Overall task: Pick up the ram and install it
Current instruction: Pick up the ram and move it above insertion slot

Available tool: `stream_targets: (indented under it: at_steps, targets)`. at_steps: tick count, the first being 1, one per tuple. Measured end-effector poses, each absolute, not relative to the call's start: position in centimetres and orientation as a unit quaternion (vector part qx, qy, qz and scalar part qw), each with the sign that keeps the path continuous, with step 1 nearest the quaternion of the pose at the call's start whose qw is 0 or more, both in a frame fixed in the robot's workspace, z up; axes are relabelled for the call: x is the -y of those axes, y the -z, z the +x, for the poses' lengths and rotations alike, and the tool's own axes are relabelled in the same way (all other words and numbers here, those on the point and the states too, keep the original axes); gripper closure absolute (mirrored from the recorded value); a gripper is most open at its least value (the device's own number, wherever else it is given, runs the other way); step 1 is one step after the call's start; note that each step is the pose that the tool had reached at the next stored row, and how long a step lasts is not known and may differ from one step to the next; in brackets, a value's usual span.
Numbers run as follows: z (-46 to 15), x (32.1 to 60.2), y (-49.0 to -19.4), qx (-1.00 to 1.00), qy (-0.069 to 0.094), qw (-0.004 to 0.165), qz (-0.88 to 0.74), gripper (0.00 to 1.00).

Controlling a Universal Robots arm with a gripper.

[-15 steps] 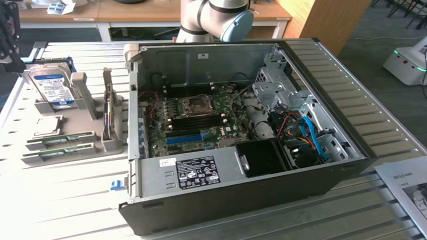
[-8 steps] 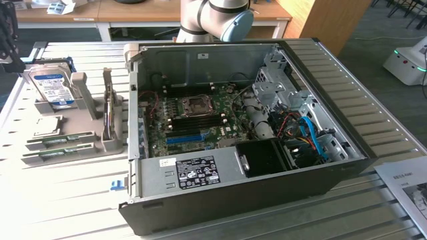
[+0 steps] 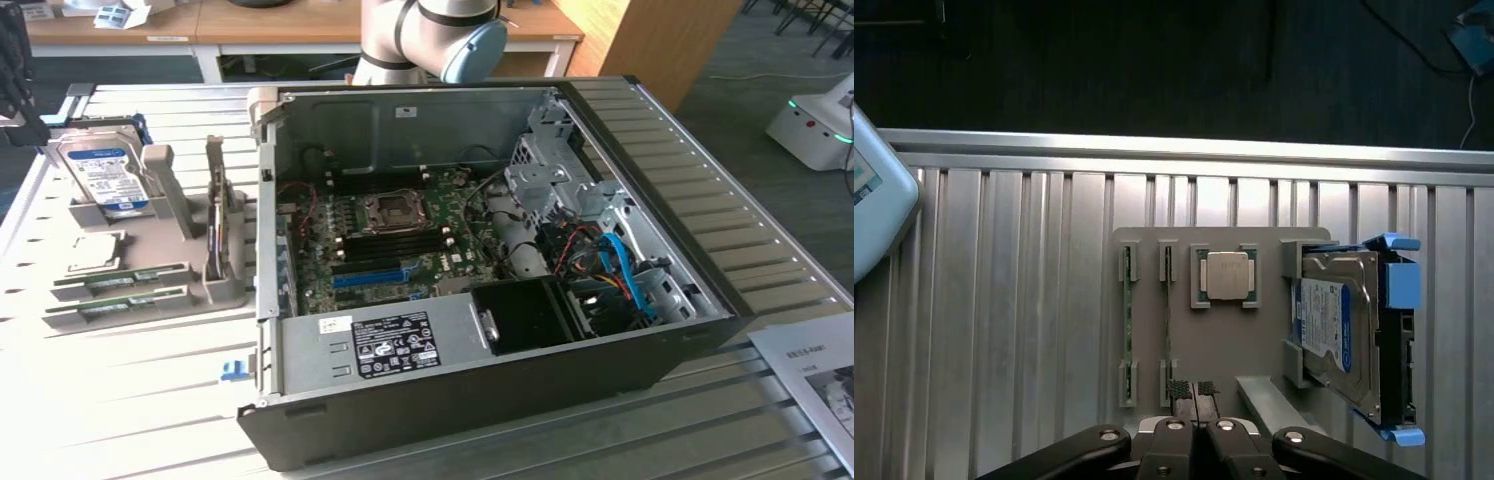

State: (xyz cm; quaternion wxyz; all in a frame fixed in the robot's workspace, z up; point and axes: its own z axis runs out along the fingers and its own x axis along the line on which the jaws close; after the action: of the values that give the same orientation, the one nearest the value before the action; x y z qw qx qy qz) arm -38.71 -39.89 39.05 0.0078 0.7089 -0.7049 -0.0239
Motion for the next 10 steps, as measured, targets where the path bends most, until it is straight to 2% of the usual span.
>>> stream_targets:
  at_steps: [10]
  targets:
    - [-38.70, 39.88, -38.99, 0.705, 0.024, 0.008, 0.709, 0.87]
